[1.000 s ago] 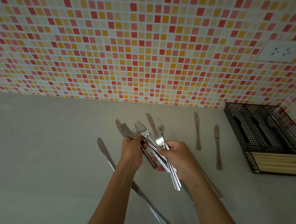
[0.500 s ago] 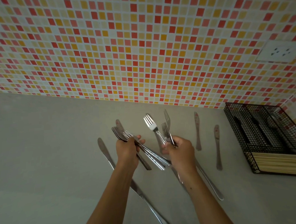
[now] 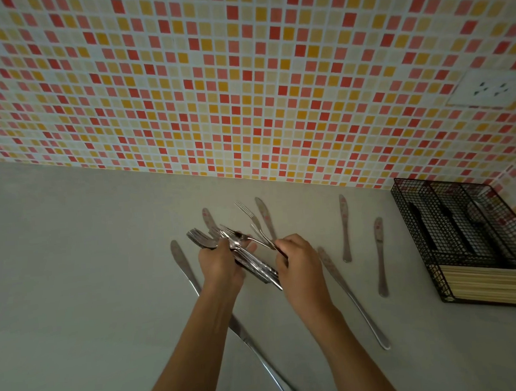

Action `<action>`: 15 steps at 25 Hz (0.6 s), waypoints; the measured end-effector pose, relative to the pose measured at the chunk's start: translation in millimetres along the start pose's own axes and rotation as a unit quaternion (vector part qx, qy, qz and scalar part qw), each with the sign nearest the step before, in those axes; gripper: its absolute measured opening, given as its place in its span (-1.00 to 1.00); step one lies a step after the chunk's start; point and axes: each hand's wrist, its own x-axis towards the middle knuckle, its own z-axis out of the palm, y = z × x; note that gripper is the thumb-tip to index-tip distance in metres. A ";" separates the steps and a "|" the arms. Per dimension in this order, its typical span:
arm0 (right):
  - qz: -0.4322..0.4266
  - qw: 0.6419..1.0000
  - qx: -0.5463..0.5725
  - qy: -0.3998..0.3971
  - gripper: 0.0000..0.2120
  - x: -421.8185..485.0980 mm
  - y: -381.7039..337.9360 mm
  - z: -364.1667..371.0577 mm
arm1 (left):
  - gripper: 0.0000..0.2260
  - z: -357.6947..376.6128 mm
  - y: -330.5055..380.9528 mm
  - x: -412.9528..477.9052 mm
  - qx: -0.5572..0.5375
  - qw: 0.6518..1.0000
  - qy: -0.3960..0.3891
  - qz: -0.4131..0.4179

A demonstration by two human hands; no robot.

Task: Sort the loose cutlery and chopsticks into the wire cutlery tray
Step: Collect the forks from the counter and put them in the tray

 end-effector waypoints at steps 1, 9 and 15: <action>0.000 1.000 -0.008 0.007 -0.73 -1.5 -0.2 2.5 | -0.83 1.0 0.8 -0.8 -0.020 1.000 -0.006 -0.001; -0.023 0.998 0.036 -0.054 -0.83 -2.9 10.7 8.7 | -0.74 0.9 -0.9 2.1 -0.078 0.995 -0.048 -0.034; -0.026 0.992 0.078 -0.097 -0.83 1.4 16.4 6.4 | -0.81 0.1 -3.5 9.3 -0.082 0.995 -0.034 -0.045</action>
